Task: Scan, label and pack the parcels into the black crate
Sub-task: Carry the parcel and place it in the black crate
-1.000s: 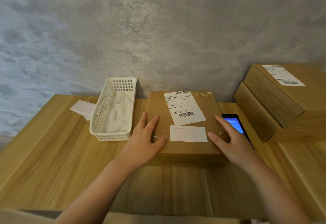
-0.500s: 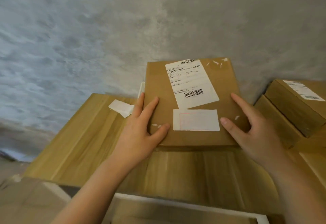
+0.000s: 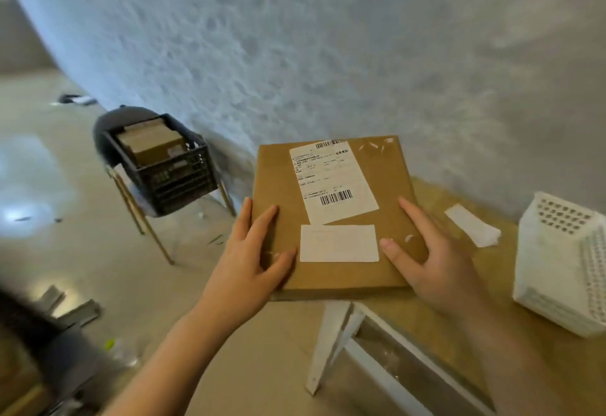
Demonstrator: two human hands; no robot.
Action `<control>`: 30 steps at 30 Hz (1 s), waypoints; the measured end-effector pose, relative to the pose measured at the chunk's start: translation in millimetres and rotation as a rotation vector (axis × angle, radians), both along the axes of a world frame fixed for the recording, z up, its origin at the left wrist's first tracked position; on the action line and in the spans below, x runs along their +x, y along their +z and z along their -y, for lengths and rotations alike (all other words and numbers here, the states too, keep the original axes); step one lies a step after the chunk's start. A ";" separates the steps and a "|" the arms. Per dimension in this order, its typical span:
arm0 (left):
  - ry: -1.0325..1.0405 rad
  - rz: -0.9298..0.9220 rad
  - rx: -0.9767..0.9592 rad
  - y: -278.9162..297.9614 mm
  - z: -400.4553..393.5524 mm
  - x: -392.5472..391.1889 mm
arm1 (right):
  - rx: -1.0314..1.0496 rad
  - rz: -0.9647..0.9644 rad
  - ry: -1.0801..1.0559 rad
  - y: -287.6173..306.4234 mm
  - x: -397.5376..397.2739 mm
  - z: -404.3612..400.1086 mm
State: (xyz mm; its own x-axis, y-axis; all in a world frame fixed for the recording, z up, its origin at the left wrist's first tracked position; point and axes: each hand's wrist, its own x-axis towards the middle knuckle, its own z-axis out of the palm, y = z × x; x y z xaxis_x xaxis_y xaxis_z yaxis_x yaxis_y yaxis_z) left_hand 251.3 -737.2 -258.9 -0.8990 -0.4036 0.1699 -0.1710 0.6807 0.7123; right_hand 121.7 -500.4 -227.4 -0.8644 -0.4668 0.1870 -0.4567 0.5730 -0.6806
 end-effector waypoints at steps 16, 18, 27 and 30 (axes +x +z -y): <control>0.477 0.197 0.134 -75.4 267.5 22.9 | 0.199 0.160 0.456 -94.4 -60.5 351.2; 0.511 0.234 0.177 -78.8 300.0 6.3 | 0.243 0.172 0.469 -100.9 -78.9 388.9; 0.591 0.211 0.250 -96.8 444.1 -66.7 | 0.223 0.174 0.565 -121.0 -165.2 553.7; 0.602 0.164 0.247 -110.5 499.9 -89.4 | 0.201 0.189 0.577 -127.3 -191.6 610.1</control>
